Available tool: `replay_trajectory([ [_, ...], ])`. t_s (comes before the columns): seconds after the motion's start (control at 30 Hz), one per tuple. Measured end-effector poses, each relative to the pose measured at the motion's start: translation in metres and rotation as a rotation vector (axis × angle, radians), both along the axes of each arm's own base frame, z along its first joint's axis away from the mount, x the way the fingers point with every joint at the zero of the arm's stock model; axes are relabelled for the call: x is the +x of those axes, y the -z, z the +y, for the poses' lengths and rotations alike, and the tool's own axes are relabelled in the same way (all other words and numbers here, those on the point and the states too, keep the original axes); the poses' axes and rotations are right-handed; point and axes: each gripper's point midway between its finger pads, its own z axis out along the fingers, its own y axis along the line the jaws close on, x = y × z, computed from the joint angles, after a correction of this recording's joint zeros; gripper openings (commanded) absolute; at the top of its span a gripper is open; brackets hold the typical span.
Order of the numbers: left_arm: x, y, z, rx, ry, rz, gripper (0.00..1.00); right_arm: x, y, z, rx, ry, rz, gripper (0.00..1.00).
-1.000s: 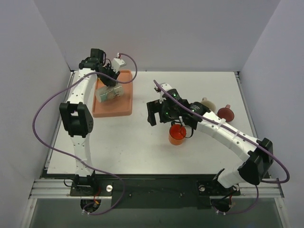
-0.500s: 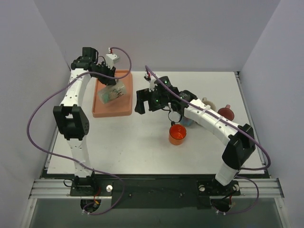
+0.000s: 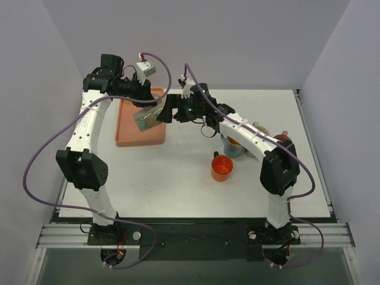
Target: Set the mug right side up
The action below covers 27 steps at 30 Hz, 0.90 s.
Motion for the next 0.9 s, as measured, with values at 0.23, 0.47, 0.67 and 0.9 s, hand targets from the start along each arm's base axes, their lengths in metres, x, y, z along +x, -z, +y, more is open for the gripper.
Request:
replay_trajectory([
  [0.23, -0.012, 0.002, -0.008, -0.013, 0.033, 0.040, 0.00, 0.003, -0.009, 0.010, 0.065, -0.012, -0.007, 0.85],
  [0.47, -0.024, 0.004, -0.015, -0.021, 0.080, 0.066, 0.00, 0.000, -0.013, 0.013, 0.078, -0.042, -0.022, 0.56],
  [0.67, -0.024, -0.001, -0.017, -0.054, 0.094, 0.061, 0.00, -0.014, -0.032, 0.027, 0.176, -0.104, 0.015, 0.00],
  [0.9, -0.020, -0.010, -0.025, -0.097, 0.121, 0.026, 0.76, -0.017, -0.047, 0.009, 0.189, -0.036, -0.003, 0.00],
])
